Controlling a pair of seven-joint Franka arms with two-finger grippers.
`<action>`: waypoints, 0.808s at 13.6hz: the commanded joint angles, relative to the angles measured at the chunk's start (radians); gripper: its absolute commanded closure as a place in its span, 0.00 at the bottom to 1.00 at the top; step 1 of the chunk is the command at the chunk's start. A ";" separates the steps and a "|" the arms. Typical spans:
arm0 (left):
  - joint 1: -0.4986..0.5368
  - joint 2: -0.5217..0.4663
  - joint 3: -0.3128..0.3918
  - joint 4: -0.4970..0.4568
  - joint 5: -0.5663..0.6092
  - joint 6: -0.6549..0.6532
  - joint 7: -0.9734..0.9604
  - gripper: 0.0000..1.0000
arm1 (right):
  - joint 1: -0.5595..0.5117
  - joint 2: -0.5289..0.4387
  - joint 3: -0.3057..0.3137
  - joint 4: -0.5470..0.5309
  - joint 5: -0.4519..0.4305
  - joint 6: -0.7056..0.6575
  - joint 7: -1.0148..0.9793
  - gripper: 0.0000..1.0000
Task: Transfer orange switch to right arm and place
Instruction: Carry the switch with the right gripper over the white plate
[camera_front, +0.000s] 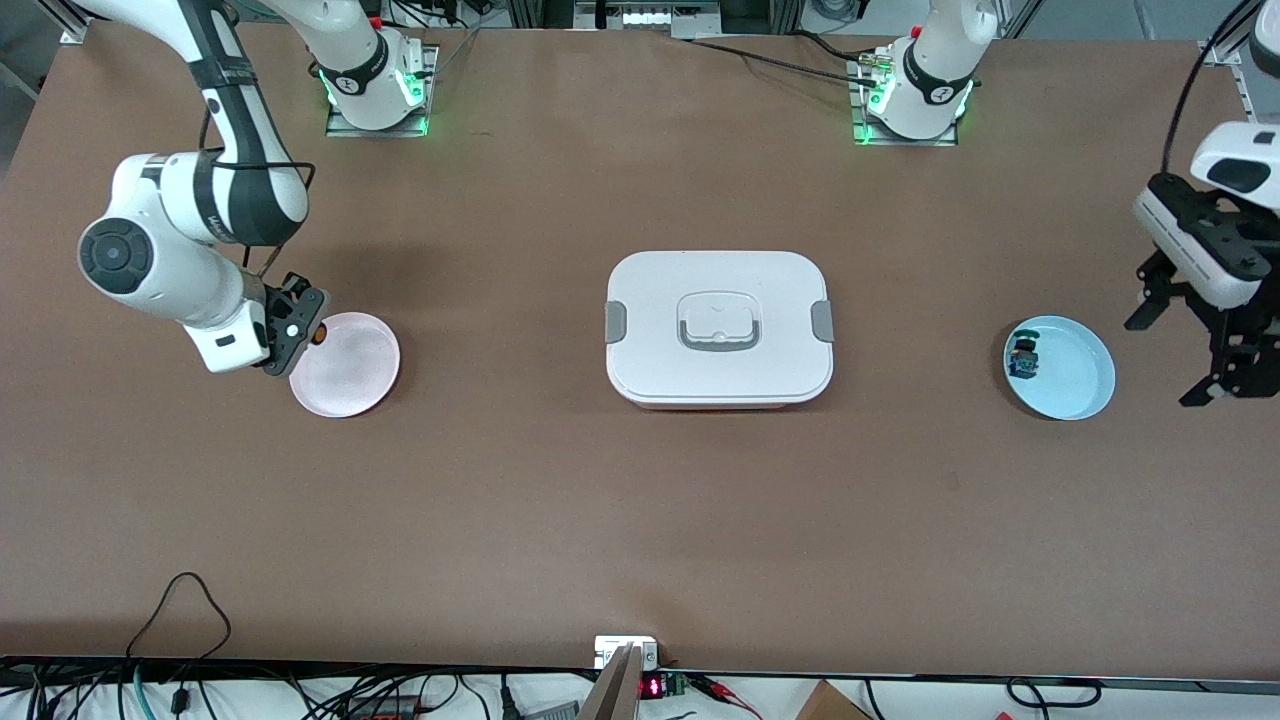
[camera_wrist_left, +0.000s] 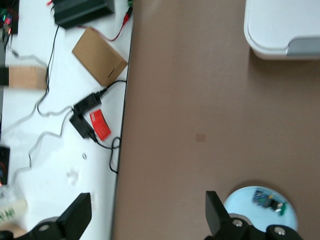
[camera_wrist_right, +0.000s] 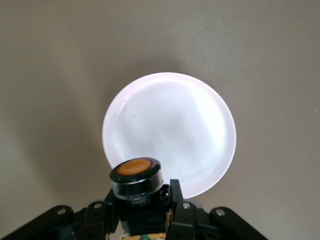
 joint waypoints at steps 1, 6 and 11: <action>0.001 -0.032 0.028 -0.010 0.021 -0.095 -0.300 0.00 | 0.004 -0.002 0.004 -0.057 -0.024 0.104 -0.046 1.00; 0.004 -0.034 0.046 0.019 0.025 -0.306 -0.804 0.00 | 0.031 0.053 0.002 -0.086 -0.042 0.216 -0.174 1.00; 0.009 -0.035 0.042 -0.008 0.039 -0.365 -1.181 0.00 | 0.031 0.112 0.002 -0.086 -0.045 0.259 -0.245 1.00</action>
